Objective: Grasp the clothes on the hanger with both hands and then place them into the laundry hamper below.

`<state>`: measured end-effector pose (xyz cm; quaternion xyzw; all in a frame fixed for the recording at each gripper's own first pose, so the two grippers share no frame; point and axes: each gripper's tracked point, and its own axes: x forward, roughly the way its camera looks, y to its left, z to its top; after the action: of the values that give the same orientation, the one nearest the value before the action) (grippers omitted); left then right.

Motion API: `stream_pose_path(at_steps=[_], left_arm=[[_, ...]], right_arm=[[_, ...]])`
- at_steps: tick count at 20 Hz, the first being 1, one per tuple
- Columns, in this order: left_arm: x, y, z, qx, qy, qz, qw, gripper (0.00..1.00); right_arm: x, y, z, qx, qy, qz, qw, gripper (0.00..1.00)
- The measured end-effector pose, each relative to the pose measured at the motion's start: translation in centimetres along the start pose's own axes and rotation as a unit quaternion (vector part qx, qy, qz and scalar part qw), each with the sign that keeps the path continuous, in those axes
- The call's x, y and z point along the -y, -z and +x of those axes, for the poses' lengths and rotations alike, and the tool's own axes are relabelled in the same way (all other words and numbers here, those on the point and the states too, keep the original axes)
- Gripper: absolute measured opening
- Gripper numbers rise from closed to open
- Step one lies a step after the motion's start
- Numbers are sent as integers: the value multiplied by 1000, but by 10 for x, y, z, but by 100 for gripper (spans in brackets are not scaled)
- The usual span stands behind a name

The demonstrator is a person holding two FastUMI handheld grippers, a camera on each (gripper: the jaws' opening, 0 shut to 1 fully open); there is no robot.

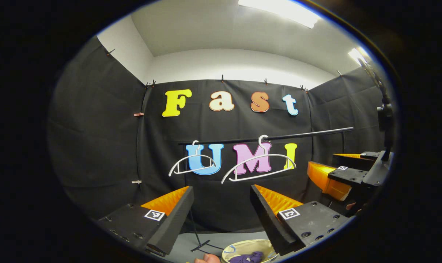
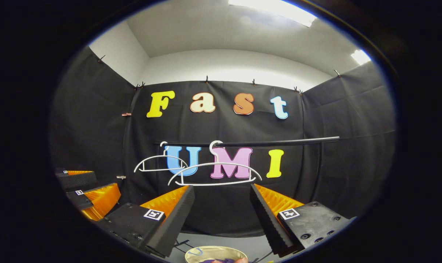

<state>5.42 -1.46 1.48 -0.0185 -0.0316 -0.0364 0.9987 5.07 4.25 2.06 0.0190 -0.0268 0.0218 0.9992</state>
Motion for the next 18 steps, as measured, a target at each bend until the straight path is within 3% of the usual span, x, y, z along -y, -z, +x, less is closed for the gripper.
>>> stream_pose_path(at_steps=[6,18], left_arm=[[-10,7,-5,-8,-22,3,1000,97],[-11,14,-11,-20,-30,4,999,97]], right_arm=[[3,0,8,1,-4,-10,1000,98],[-7,6,14,-7,-22,9,1000,98]])
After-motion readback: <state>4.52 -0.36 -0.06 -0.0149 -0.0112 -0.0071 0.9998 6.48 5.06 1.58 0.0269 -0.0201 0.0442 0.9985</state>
